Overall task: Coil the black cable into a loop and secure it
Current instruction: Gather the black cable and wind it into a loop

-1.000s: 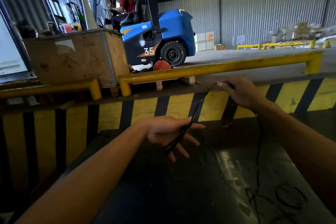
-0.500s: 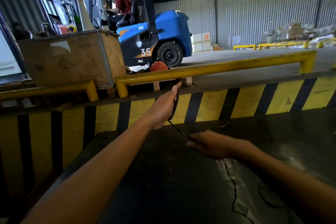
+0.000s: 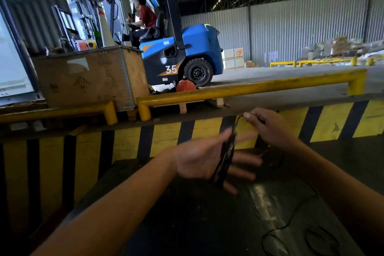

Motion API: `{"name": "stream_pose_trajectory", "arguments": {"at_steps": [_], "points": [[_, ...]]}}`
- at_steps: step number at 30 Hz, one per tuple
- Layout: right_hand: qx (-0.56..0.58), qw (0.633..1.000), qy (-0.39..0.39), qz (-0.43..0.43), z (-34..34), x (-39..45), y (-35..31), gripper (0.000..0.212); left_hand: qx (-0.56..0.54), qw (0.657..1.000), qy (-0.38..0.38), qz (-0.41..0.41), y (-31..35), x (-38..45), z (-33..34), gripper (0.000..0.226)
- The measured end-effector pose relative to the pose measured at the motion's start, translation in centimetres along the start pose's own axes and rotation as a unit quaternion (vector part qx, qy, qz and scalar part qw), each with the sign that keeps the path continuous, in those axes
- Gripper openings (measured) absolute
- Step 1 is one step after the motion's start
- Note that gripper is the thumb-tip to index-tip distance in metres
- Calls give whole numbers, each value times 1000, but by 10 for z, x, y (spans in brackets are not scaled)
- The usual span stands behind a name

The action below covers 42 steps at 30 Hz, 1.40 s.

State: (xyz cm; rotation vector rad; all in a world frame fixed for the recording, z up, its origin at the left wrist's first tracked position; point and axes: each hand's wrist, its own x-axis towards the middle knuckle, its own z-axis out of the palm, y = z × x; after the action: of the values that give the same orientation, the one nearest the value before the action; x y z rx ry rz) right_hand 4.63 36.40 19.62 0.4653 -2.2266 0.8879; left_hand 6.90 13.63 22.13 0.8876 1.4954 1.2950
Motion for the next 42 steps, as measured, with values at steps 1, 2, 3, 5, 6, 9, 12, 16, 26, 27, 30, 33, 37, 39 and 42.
{"name": "stream_pose_trajectory", "arguments": {"at_steps": [1,2,3,5,6,9,12,16,26,27,30,33,37,39,42], "points": [[5,1000,-26,-6,10,-6,-2,20,-45,996,-3,73,15,2,7,49],[2,997,-76,-2,23,-13,-5,18,-74,988,17,136,30,4,15,49],[0,990,-138,18,39,-21,-10,19,-87,977,62,186,44,6,18,48],[18,964,-256,64,65,-36,-23,22,-51,953,187,231,61,10,13,45],[21,952,-298,63,72,-40,-29,22,6,940,251,230,62,13,6,45],[-14,933,-359,27,62,-35,-36,18,274,872,377,150,45,11,-15,46],[-98,938,-331,-12,29,-14,-29,20,470,789,396,14,22,2,-32,47],[-127,958,-255,-30,-11,9,-20,22,464,804,337,-157,6,0,-36,47],[-31,995,-72,-68,8,-4,-22,17,-79,974,119,178,39,16,24,47],[-22,994,-94,-43,16,-9,-28,21,-102,957,150,227,48,17,24,48],[-51,972,-229,-5,36,-18,-40,24,-82,906,274,313,63,18,13,46],[-95,953,-287,-20,34,-21,-42,23,264,810,452,266,60,16,6,45],[-123,952,-278,-37,6,-15,-38,24,498,731,443,147,28,18,-17,42],[-163,949,-266,-42,-13,-10,-35,20,543,730,415,25,11,15,-37,44],[-171,961,-214,-27,-46,-2,-25,17,567,729,358,-138,-15,5,-51,44]]}}
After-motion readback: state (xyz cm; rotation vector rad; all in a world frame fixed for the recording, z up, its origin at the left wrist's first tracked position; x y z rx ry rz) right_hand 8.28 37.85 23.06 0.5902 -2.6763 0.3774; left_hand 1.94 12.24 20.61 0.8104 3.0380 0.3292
